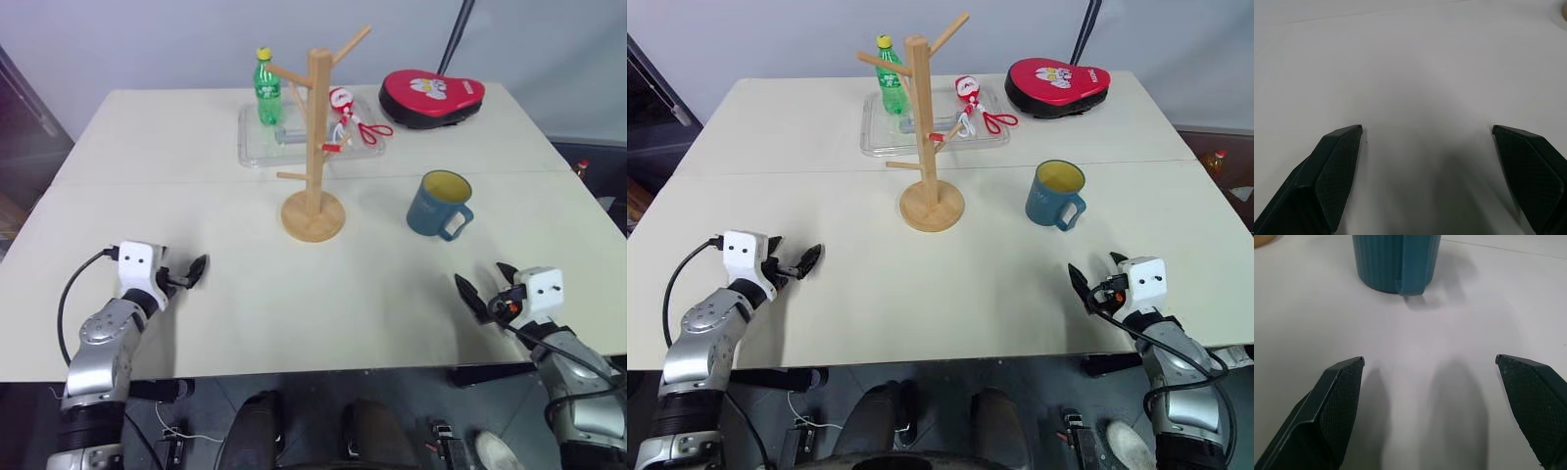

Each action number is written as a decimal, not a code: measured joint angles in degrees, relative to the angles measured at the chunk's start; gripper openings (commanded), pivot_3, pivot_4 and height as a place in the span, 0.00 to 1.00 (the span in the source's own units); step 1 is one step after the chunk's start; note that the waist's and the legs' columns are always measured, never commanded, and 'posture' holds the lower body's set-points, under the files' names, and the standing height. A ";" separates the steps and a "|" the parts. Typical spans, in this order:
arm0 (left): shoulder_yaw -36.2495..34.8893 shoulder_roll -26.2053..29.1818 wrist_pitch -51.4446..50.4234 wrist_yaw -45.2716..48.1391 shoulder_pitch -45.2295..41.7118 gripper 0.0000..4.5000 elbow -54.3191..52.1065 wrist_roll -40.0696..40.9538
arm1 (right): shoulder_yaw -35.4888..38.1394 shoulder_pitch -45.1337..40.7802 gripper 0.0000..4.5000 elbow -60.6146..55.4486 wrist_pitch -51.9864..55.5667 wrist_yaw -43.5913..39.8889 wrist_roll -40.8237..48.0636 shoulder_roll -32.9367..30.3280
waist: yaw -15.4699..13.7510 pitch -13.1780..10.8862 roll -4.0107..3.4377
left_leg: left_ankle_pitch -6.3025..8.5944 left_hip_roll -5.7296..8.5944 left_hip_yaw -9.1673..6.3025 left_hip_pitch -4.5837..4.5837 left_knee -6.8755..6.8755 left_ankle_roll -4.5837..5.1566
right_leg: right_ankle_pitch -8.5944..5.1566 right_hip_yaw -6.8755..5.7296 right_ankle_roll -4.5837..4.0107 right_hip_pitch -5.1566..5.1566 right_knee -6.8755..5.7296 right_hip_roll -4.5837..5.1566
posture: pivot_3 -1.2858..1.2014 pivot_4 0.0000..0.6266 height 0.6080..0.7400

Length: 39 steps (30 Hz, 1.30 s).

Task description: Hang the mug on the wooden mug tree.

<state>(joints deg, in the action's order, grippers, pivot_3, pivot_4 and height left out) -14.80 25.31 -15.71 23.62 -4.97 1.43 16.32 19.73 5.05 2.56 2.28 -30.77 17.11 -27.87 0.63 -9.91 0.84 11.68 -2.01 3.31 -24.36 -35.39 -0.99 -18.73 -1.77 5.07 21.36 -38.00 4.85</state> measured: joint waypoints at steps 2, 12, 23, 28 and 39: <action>0.02 -0.47 0.05 -0.01 -0.03 1.00 -0.01 0.02 | -0.01 -0.40 0.99 1.88 -1.25 -0.31 -0.03 0.00 | 0.01 0.00 0.00 | 0.00 0.00 0.00 0.00 0.00 0.00 | 0.00 0.00 0.00 0.00 0.00 0.00 | 0.52 0.24 0.97; 0.82 -1.06 -1.19 1.54 -0.61 1.00 -0.68 0.96 | -0.26 -1.07 0.99 4.42 -4.70 -1.07 -0.20 0.01 | 0.02 0.00 0.00 | 0.00 0.00 0.01 0.01 0.00 0.00 | 0.01 0.00 0.01 -0.02 -0.01 -0.02 | 0.52 0.24 0.97; 16.27 -2.30 -5.13 17.18 -4.24 1.00 -16.99 8.52 | -4.52 -0.58 0.99 -5.49 -1.21 11.10 -5.86 8.08 | 0.20 0.03 -0.04 | -0.02 0.00 0.00 0.02 -0.01 -0.04 | 0.01 0.03 0.00 -0.01 -0.03 -0.03 | 0.52 0.24 0.97; 22.43 0.21 -6.90 22.89 -6.67 1.00 -22.58 9.39 | -5.35 -5.63 0.99 -5.86 0.76 21.09 -10.06 12.63 | 0.19 0.07 -0.12 | -0.04 0.00 -0.01 0.02 0.00 -0.06 | 0.00 0.05 -0.01 0.00 -0.04 -0.14 | 0.52 0.24 0.97; 25.32 0.24 -7.35 23.52 -8.58 1.00 -22.71 7.97 | -6.47 -13.20 0.99 -3.34 3.77 32.33 -16.36 15.58 | 0.11 0.07 -0.12 | -0.04 0.03 -0.01 0.00 -0.01 -0.05 | -0.01 0.04 0.01 0.01 -0.03 -0.22 | 0.52 0.24 0.97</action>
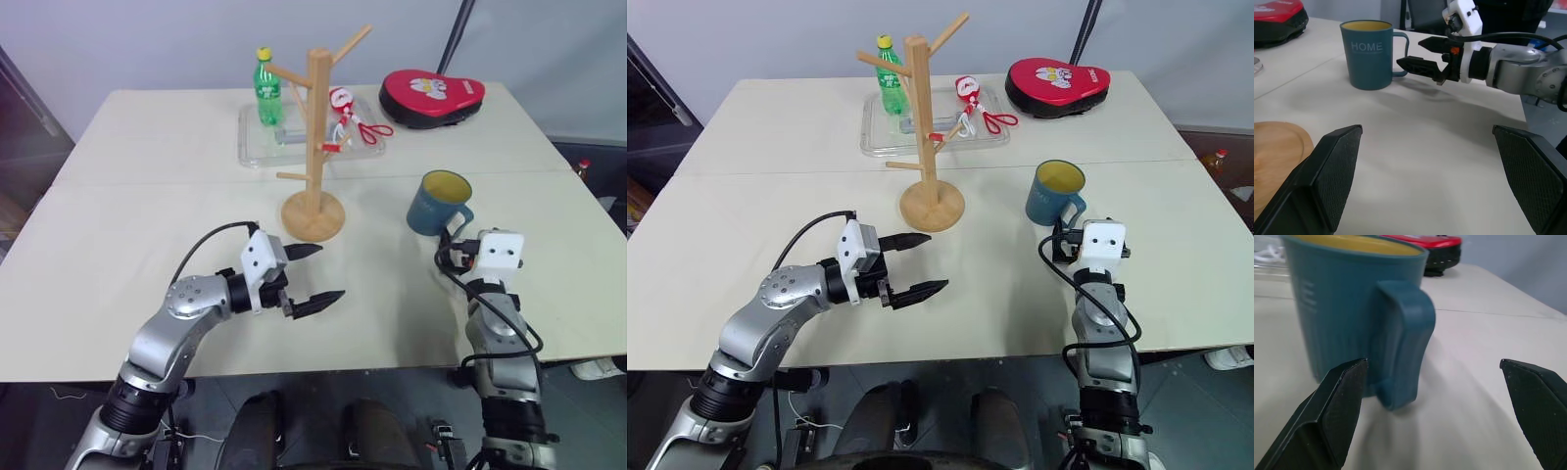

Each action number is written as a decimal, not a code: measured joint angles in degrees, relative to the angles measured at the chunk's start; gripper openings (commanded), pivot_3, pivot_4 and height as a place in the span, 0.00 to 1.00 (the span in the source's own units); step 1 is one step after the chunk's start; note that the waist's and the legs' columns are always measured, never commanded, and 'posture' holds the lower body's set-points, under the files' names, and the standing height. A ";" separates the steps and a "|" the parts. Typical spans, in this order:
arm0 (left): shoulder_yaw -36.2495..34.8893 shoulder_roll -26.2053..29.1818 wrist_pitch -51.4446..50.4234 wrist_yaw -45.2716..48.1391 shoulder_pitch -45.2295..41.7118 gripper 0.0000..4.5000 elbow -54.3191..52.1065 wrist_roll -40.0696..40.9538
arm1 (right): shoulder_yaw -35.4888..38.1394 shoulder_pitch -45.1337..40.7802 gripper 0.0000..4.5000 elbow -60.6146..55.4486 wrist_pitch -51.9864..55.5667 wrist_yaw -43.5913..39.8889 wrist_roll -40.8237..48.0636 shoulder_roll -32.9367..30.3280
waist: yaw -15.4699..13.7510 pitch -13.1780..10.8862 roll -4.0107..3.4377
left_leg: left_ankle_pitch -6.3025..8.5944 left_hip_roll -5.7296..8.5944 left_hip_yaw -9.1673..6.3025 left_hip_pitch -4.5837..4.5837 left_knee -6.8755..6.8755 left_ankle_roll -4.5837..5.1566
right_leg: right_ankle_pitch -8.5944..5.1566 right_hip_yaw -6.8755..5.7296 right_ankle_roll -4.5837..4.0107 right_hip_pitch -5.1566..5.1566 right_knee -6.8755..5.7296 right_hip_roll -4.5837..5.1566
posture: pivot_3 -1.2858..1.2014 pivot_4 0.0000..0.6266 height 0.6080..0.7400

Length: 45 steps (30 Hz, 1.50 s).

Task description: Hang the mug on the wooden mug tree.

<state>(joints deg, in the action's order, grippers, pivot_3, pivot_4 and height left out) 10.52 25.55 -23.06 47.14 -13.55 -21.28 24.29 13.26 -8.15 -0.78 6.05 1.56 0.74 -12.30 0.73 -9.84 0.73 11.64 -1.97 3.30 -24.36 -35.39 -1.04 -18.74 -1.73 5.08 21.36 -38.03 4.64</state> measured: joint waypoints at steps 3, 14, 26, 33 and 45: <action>-0.26 -0.14 0.00 -0.58 0.00 1.00 -0.01 0.07 | 0.00 -0.90 0.99 1.14 1.00 1.10 -0.58 0.00 | 0.07 0.00 0.00 | 0.00 0.00 0.00 0.00 0.00 0.00 | 0.00 0.00 0.00 0.00 -0.01 -0.01 | 0.52 0.24 0.97; -0.75 -0.50 -0.15 -1.28 -0.14 1.00 -1.22 0.21 | 0.02 -4.38 0.99 3.79 3.25 4.25 -1.08 0.85 | 0.11 0.00 0.00 | 0.00 -0.01 -0.01 0.01 0.00 0.00 | 0.00 0.00 0.01 0.01 -0.03 -0.04 | 0.52 0.24 0.97; -0.76 -0.78 -0.19 -1.81 -0.20 1.00 -1.32 0.21 | -0.37 -7.19 0.01 6.23 4.23 4.82 0.01 2.34 | 0.07 0.00 0.00 | 0.00 -0.01 0.00 0.00 0.00 0.00 | 0.00 0.00 0.01 0.01 -0.03 -0.04 | 0.52 0.24 0.97; -0.89 -0.79 -0.18 -2.32 -0.21 1.00 -1.38 0.21 | -1.49 -7.37 0.01 6.09 4.23 2.98 0.67 2.56 | 0.13 -0.01 0.00 | 0.00 -0.02 0.00 0.00 0.00 0.00 | 0.00 0.01 0.01 0.02 -0.03 -0.06 | 0.52 0.24 0.97; -10.02 5.39 4.02 -0.63 0.48 1.00 5.58 -0.03 | -19.33 -7.13 0.01 -17.79 3.79 -22.92 -8.39 -17.18 | -0.01 -0.10 -0.03 | 0.00 -0.03 -0.02 -0.02 -0.01 0.01 | 0.00 -0.01 0.01 0.05 -0.03 -0.07 | 0.52 0.24 0.97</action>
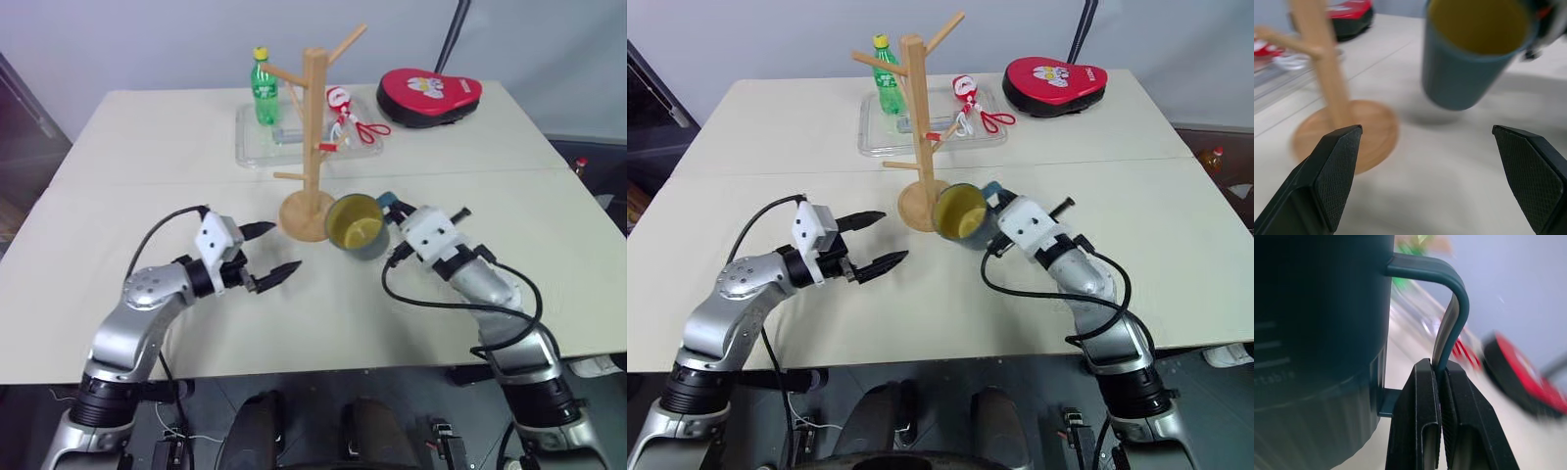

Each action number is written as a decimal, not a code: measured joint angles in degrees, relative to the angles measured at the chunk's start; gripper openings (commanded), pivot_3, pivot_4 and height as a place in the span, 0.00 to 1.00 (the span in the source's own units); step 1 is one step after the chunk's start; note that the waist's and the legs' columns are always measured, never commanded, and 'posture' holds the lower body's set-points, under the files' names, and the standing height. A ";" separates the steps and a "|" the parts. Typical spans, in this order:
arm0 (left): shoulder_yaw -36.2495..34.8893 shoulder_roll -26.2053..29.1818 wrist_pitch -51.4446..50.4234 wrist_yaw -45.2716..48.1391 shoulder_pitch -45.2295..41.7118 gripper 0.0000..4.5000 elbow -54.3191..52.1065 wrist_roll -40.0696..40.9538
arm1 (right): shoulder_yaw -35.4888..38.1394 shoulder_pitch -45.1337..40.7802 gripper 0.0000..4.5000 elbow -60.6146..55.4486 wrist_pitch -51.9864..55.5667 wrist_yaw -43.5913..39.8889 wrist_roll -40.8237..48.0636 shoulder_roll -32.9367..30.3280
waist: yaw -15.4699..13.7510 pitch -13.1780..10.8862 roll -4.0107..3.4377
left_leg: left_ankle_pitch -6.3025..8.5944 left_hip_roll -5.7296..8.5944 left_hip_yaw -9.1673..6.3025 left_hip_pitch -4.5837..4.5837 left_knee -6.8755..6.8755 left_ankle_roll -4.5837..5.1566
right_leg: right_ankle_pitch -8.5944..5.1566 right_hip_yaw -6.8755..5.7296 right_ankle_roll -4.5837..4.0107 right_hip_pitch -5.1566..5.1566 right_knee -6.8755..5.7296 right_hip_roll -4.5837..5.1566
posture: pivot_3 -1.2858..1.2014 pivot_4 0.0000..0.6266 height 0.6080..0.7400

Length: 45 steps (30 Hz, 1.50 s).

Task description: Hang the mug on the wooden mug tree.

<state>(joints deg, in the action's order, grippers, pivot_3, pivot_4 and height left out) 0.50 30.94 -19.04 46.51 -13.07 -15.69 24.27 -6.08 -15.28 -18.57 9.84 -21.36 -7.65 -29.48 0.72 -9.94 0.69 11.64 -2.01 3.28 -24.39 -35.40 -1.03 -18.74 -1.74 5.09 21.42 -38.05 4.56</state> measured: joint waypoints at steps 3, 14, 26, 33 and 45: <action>-2.36 1.20 1.70 0.76 -0.34 1.00 2.50 0.02 | -1.35 -6.13 0.01 -3.42 6.46 -4.50 0.08 -0.83 | -0.02 -0.03 0.05 | 0.00 0.01 -0.01 -0.02 -0.03 0.00 | 0.00 -0.02 0.00 0.01 0.00 0.05 | 0.52 0.24 0.97; -10.27 4.54 2.41 3.25 -1.24 1.00 6.52 4.16 | -5.30 -22.96 0.01 -5.71 24.90 -12.32 1.00 -0.81 | 0.02 -0.05 0.10 | 0.00 0.02 -0.04 -0.12 0.01 0.00 | 0.01 -0.09 -0.02 0.04 0.07 0.23 | 0.52 0.24 0.97; -12.63 5.67 -2.85 4.04 -1.45 1.00 1.55 10.53 | -6.55 -26.08 0.01 -2.51 26.45 -14.21 1.01 -1.24 | 0.16 -0.05 0.10 | 0.00 0.00 -0.05 -0.10 0.01 0.00 | 0.01 -0.09 -0.02 0.04 0.03 0.18 | 0.52 0.24 0.97; -12.67 6.81 -6.52 4.03 -3.68 1.00 -2.57 14.00 | -6.84 -29.60 0.01 2.72 26.04 -13.39 0.41 -0.33 | 0.18 -0.05 0.10 | 0.00 0.00 -0.04 -0.10 0.01 0.00 | 0.01 -0.09 -0.02 0.05 0.02 0.14 | 0.52 0.24 0.97; -12.68 6.83 -7.17 2.92 -4.67 1.00 -3.44 14.97 | -9.26 -30.80 0.15 7.40 24.48 -13.84 -0.47 0.43 | 0.14 -0.05 0.11 | 0.00 0.01 -0.02 -0.10 0.00 0.00 | 0.01 -0.09 -0.01 0.05 0.02 0.10 | 0.52 0.24 0.97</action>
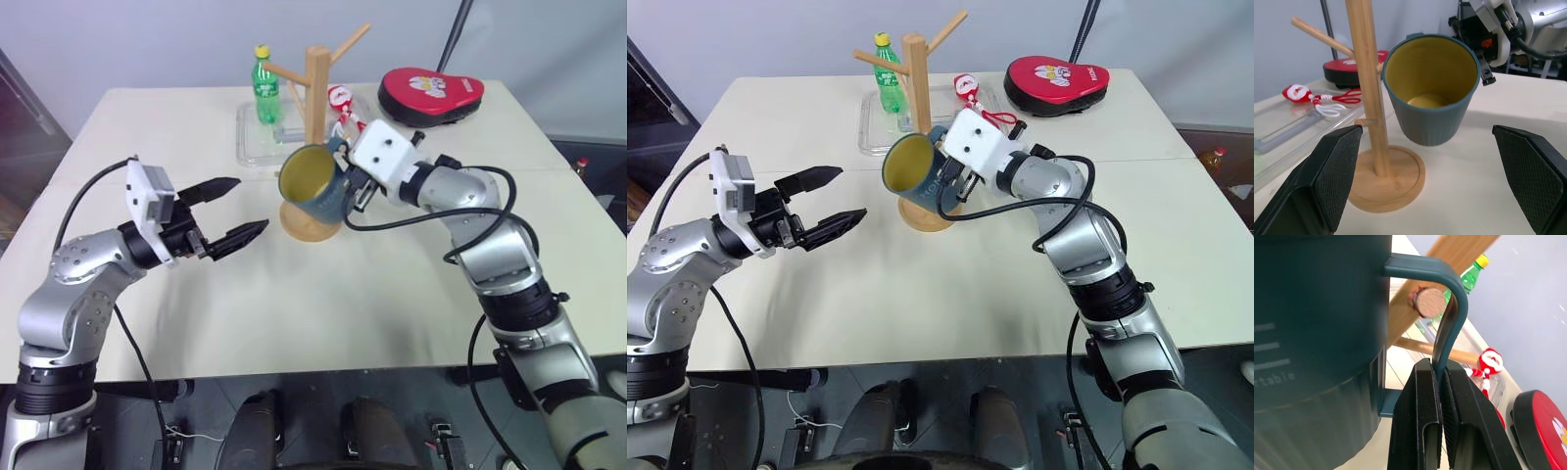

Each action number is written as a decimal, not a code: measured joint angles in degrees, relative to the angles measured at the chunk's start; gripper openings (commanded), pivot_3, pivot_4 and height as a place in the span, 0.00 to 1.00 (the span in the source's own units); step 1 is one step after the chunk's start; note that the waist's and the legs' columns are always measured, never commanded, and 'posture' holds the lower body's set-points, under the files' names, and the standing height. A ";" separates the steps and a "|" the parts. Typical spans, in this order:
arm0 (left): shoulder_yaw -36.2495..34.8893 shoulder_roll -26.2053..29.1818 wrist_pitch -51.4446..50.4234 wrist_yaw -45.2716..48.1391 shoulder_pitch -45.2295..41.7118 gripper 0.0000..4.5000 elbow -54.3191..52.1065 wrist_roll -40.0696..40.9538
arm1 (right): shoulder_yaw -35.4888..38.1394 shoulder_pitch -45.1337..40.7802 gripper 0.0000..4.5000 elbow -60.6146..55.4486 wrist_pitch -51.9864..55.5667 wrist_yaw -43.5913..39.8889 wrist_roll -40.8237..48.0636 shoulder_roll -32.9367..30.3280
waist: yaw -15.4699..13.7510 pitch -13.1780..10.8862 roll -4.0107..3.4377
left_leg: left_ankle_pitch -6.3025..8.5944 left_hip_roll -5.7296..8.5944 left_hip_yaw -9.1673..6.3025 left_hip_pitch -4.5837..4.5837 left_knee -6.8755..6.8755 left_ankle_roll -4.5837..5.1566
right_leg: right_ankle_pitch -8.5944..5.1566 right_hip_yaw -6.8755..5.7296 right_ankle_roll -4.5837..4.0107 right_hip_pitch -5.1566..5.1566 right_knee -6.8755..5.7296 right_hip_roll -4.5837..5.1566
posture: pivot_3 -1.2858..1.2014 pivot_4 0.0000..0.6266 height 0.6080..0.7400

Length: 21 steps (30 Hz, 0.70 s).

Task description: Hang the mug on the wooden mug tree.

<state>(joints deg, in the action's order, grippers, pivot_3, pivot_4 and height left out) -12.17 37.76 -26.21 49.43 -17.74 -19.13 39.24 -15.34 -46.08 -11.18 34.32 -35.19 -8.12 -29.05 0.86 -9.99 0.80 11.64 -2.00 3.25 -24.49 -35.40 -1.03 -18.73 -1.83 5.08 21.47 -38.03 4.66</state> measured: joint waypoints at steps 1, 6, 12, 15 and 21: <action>0.00 0.00 0.00 -0.02 0.00 1.00 -0.03 0.00 | 0.00 -0.07 0.22 0.19 -0.12 -0.01 -0.06 0.01 | 0.00 0.00 0.00 | 0.00 0.00 0.00 0.00 0.00 0.00 | 0.00 0.00 0.00 0.00 0.00 0.00 | 0.52 0.24 0.97; 0.00 0.00 0.00 -0.41 0.00 1.00 -0.05 0.03 | 0.08 -0.71 0.64 0.22 -0.99 0.11 -0.63 0.21 | 0.09 0.00 0.00 | 0.00 0.00 -0.01 0.01 0.00 0.00 | 0.00 0.00 0.00 0.00 -0.01 0.00 | 0.52 0.24 0.97; -0.09 -0.06 0.35 -1.82 0.25 1.00 0.28 -0.90 | 4.45 1.15 0.64 -3.29 -0.89 -0.29 1.01 -1.82 | -0.25 0.00 0.01 | 0.00 0.00 -0.02 0.00 0.01 0.00 | 0.00 -0.01 0.01 -0.03 0.03 0.02 | 0.52 0.24 0.97; -0.77 -0.98 2.03 -4.86 1.72 1.00 3.68 -3.96 | 11.52 7.32 0.64 -6.89 -0.71 -1.39 5.21 -3.46 | -0.34 0.02 0.03 | 0.01 0.01 -0.02 0.02 0.02 0.01 | 0.00 -0.02 0.01 -0.09 0.10 0.05 | 0.52 0.24 0.97; -3.24 -5.47 6.78 -12.80 4.16 1.00 12.72 -9.67 | 22.87 21.91 0.64 -6.91 -1.63 -1.17 14.42 -0.20 | 0.21 0.00 0.04 | 0.00 -0.04 0.00 0.05 0.01 0.01 | 0.01 0.03 0.01 -0.02 -0.04 0.04 | 0.52 0.24 0.97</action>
<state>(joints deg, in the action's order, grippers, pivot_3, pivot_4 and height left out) -15.42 32.29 -19.43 36.63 -13.58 -6.42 29.57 7.54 -24.17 -18.09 32.69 -36.36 6.31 -29.25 1.07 -9.99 0.84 11.65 -2.03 3.25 -24.44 -35.39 -1.02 -18.72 -1.80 5.08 21.44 -38.07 4.70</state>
